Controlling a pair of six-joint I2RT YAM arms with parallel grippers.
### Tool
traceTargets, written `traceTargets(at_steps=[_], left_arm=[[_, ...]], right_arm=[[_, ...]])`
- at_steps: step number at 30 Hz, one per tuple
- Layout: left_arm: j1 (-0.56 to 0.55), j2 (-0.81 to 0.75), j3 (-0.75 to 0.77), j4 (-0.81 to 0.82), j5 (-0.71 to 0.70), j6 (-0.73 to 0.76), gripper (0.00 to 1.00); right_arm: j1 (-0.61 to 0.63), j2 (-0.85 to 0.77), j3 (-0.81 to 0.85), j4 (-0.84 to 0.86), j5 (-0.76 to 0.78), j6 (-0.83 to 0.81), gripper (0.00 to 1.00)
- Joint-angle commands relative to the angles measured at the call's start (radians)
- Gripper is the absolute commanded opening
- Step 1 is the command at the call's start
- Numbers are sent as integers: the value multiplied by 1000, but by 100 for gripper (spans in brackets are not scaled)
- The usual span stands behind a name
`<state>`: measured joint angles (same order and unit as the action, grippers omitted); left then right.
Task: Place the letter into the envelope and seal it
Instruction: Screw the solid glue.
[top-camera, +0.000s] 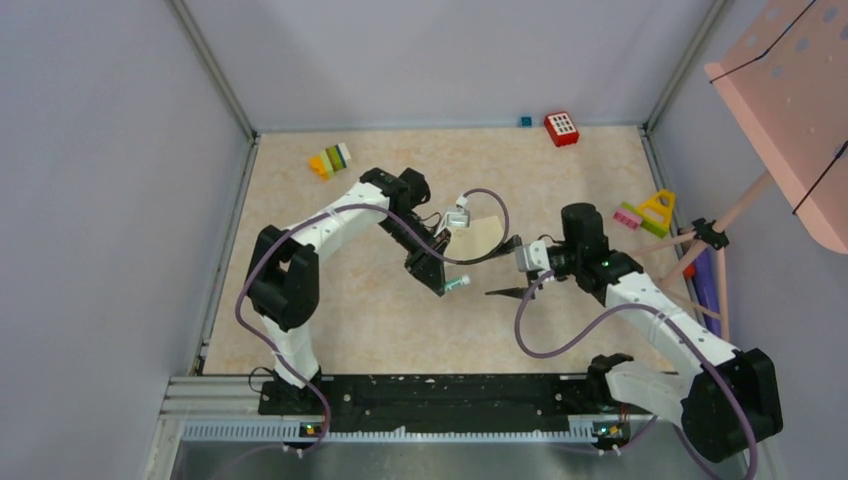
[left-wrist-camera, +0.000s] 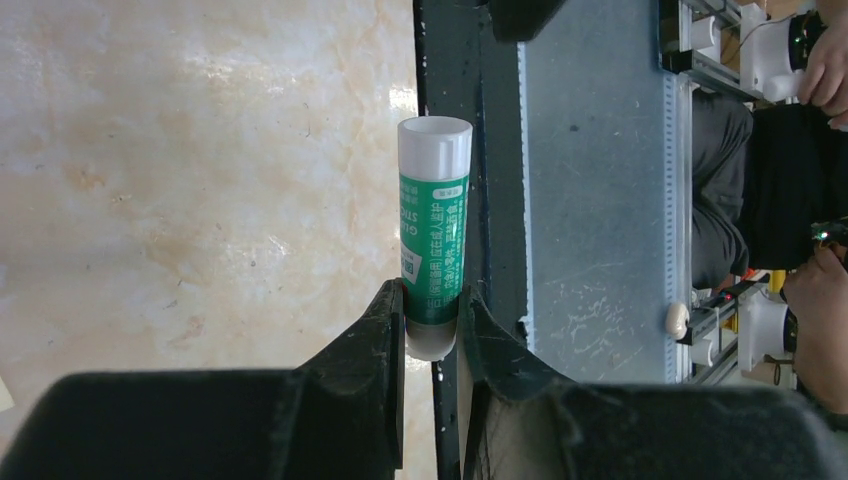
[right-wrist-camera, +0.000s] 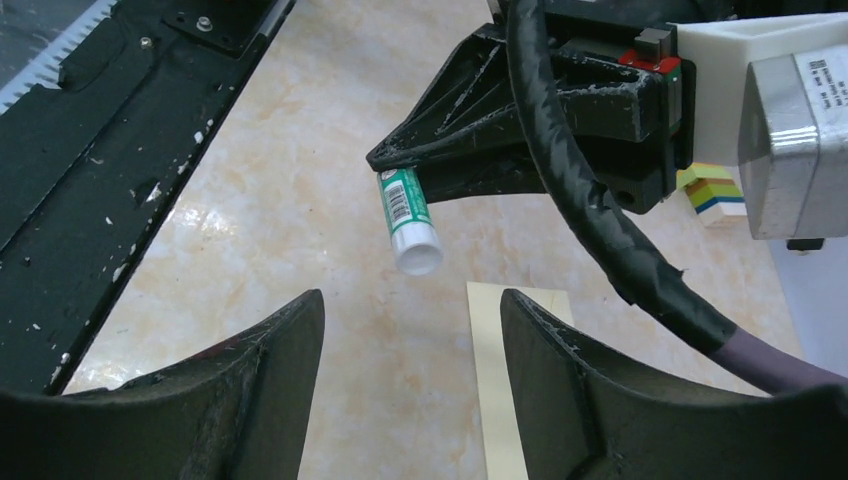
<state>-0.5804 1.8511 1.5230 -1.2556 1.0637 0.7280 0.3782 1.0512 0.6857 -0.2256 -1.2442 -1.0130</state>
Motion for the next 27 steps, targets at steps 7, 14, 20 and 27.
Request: traceTargets(at_steps=[7,14,20,27], left_arm=[[-32,-26,26,58,1,-44,2],[-37,-7,42,5,31,1,2],[-42,5,56,-31,48,30,2],[-56,16,59,-42,42,38,2]], right_arm=[[83,58,-5,112,11,29,60],[107,83,-7,124,8,39,51],[119,89,-14,156,19,56,48],[138,101,-21,198,22,91,39]])
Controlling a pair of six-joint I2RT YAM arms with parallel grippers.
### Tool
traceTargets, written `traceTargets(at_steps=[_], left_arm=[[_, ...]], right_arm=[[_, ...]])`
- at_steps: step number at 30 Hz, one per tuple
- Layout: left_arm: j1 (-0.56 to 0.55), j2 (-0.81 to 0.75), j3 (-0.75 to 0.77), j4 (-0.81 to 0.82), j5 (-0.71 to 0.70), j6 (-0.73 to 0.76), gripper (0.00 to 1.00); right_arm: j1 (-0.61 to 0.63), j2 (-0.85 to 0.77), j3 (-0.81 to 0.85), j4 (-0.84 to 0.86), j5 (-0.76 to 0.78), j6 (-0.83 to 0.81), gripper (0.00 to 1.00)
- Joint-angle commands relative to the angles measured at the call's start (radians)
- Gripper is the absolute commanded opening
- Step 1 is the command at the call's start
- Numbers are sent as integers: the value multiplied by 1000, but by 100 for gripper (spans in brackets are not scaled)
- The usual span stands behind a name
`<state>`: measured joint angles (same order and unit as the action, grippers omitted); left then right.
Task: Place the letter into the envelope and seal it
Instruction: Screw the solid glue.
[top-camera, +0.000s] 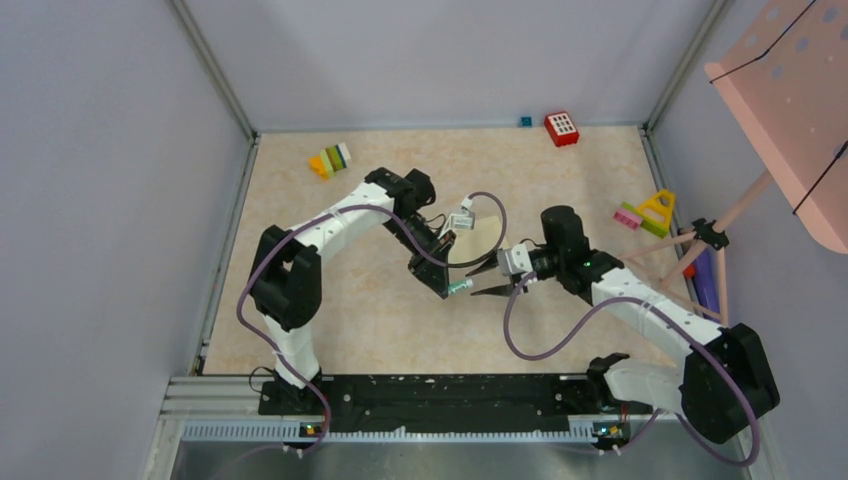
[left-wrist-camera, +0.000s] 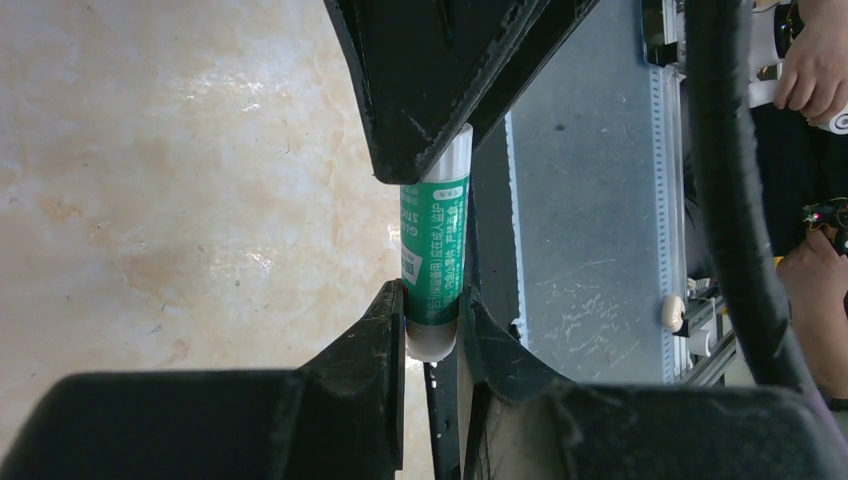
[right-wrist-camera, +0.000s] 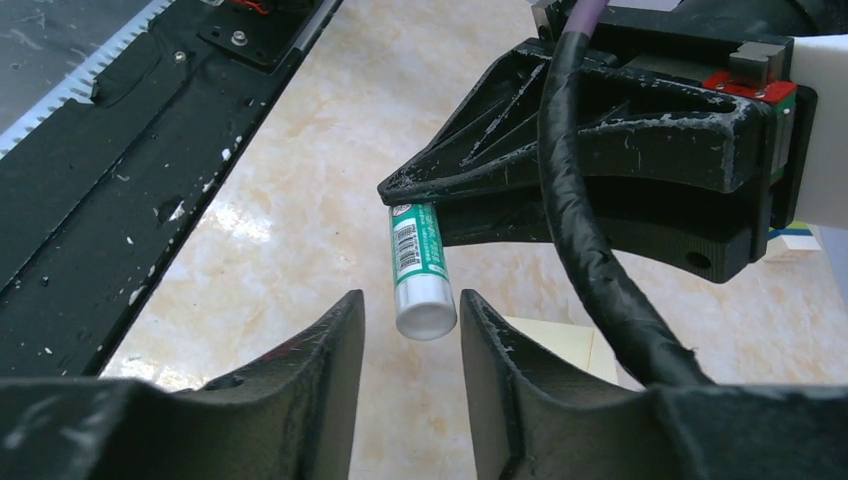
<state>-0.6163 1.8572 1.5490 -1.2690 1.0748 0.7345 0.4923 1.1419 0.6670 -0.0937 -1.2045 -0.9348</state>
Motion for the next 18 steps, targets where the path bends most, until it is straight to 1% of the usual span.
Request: traceTargets(at_steps=[1,2,8,9,10,13,16,18], left_arm=[[-21,11,33,-29,30,32,2],[-22,11,34,-30,31,32,2],[-22,17,34,-24,24,26,2],[-21,18,33,-19,-14,20,2],[-21,17,33,-12,8,13,2],[-22,1,16,47,-27,-44,2],[-21,-28,-21,150,-84,-129,3],[-20,-50,-46,214,-128,-181,4]], right_arm=[[26,11,-2,62,-17,10,37],[27,14,-1,54,-19,2,35],[31,17,9,20,-49,-18,33],[32,18,12,8,-53,-20,31],[33,19,16,1,-54,-21,29],[32,28,32,-25,-51,-8,20],[32,43,44,-6,-51,68,11],[32,58,50,23,-53,149,10]])
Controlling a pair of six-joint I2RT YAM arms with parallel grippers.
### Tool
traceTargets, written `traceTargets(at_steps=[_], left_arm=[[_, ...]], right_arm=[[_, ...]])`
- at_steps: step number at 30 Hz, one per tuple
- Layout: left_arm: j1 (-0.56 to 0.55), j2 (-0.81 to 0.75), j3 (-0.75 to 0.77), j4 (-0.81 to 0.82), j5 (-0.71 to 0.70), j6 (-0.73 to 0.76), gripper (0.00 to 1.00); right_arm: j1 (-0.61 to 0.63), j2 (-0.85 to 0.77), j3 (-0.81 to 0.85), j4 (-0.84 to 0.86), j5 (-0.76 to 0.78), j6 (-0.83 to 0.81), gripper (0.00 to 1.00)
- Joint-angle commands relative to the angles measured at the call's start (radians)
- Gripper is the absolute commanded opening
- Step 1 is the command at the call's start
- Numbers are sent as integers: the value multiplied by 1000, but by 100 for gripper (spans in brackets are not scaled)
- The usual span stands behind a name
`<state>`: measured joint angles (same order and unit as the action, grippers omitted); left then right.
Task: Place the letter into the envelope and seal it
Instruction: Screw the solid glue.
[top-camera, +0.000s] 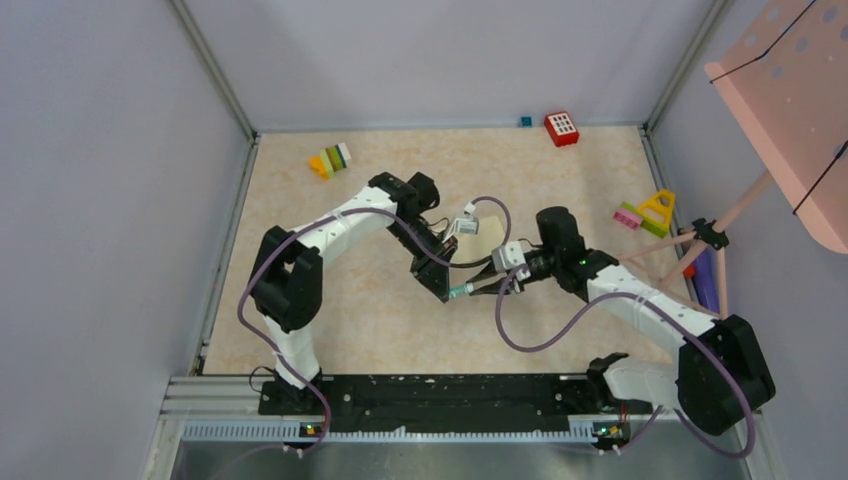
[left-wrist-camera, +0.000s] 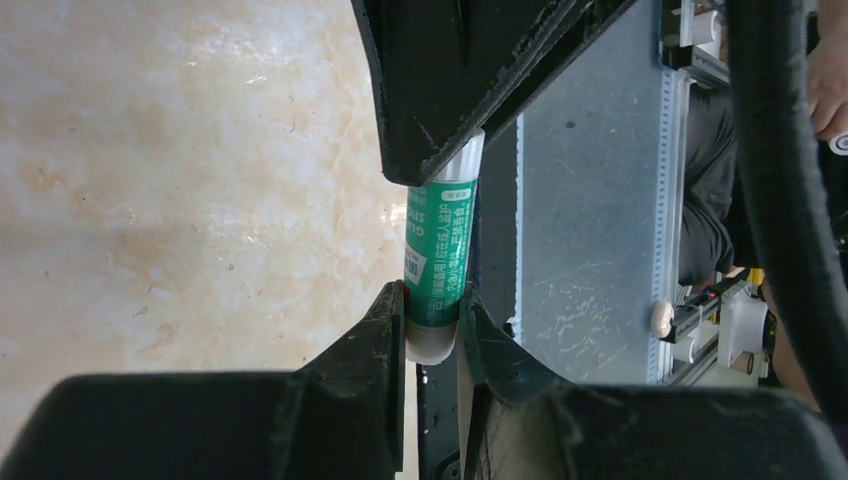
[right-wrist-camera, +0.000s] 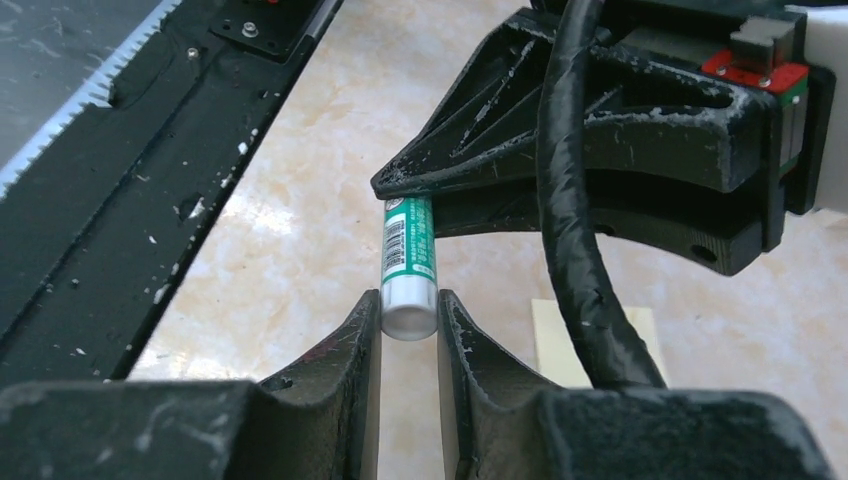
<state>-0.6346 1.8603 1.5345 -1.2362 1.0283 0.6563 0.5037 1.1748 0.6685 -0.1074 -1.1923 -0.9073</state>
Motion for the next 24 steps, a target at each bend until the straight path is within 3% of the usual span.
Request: traceTargets(at_steps=[1,8,14,17,20,24], left_arm=[[-2,-61,-43,220,-106,-126,5],[-3,-130,-125,432,-296,-287,8],[-2,-164,-143,488,-371,-320,11],[-1,-190,-162,523,-394,-337,22],[5,-209,-167,535,-390,-346,43],[58,-206,-157,517,-284,-345,60]], right_arm=[[21,33,53,47,-63,170,10],[19,127,141,40,2,475,13],[3,194,199,43,30,722,14],[-3,208,210,31,33,779,12],[-7,191,193,59,41,812,9],[-15,155,178,76,37,799,9]])
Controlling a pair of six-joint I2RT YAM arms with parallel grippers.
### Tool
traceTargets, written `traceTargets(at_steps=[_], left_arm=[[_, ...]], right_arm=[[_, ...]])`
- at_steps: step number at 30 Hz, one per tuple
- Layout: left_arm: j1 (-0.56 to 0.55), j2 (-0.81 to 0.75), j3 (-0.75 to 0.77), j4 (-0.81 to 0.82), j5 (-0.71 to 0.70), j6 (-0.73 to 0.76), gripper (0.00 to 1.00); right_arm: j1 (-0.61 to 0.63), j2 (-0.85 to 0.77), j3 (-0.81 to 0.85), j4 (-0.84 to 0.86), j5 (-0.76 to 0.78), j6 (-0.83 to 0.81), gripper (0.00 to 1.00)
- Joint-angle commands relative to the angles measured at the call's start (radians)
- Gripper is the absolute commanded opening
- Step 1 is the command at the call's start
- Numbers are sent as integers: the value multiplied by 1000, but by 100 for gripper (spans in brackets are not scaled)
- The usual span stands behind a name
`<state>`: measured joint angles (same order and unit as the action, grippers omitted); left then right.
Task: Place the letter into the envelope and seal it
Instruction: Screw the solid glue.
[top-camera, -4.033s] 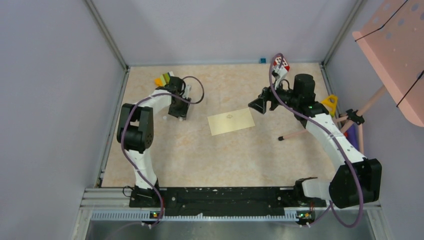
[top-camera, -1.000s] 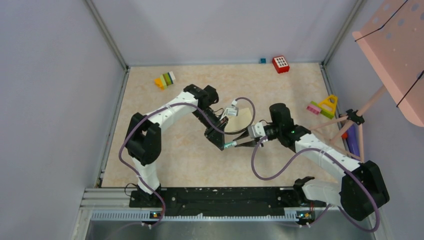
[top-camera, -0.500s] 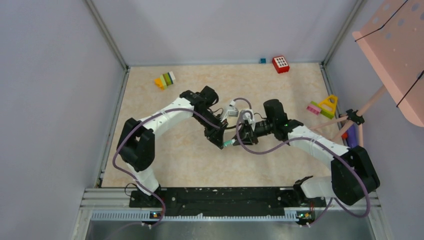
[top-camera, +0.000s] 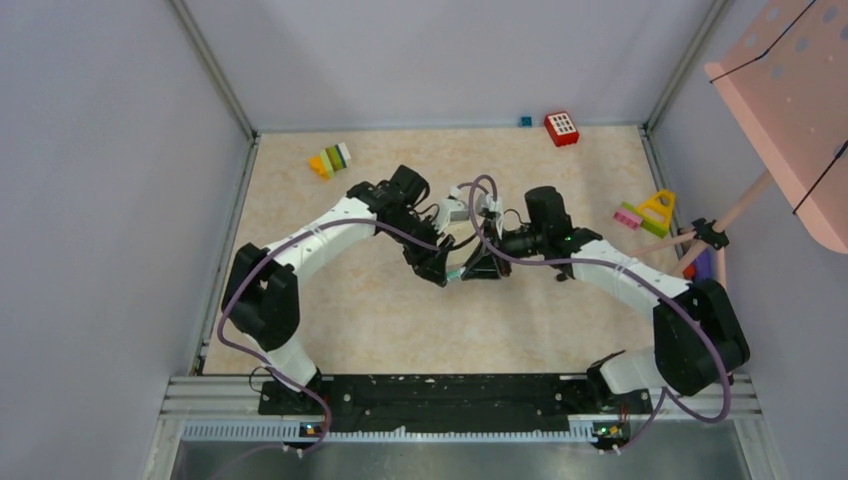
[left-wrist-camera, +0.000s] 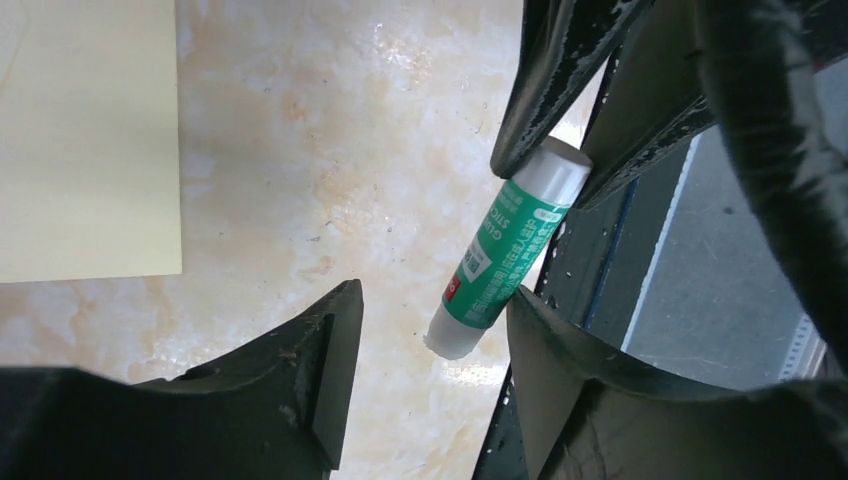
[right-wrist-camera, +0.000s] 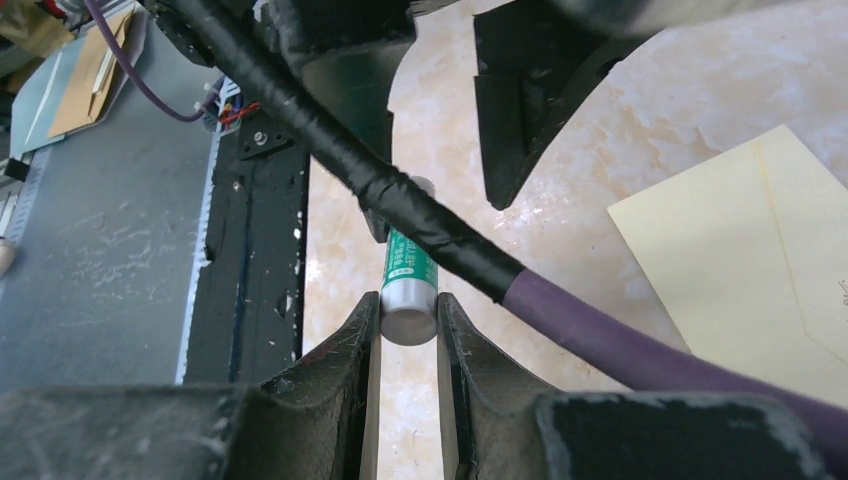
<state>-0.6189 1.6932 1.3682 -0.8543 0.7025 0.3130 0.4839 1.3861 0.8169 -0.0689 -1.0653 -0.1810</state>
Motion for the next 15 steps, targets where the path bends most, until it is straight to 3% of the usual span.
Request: traceTargets(at_steps=[1,6,12,15], left_arm=[[62,-36,13,130,83,0,61],[160,3,61,53,342,50,65],[166,156,261,-308,576,292,70],[157,205,289,-382,637,359,73]], right_arm=[[3,-65,29,36,-94,66,8],[-2,-90,13,44,-121,40,7],[-6,-117,2,51,-143,-37,6],[-18,-133,7,50,-126,-67,5]])
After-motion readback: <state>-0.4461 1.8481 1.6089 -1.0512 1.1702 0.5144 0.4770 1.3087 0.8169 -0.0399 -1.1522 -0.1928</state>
